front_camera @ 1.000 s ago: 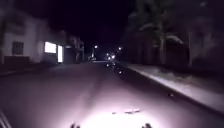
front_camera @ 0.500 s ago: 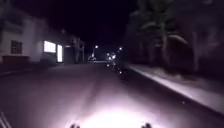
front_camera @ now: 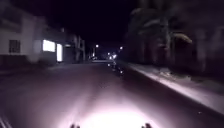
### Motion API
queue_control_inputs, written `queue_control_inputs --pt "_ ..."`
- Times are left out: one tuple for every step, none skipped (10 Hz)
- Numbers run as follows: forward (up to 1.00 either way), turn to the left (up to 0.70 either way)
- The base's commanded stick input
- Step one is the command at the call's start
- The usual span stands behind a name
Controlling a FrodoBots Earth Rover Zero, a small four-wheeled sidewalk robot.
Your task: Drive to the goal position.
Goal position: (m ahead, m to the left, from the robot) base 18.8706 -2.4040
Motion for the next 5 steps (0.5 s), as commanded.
queue_control_inputs --pt "0.70 0.00" --pt "0.70 0.00" --pt "0.70 0.00" --pt "0.70 0.00" --pt "0.70 0.00"
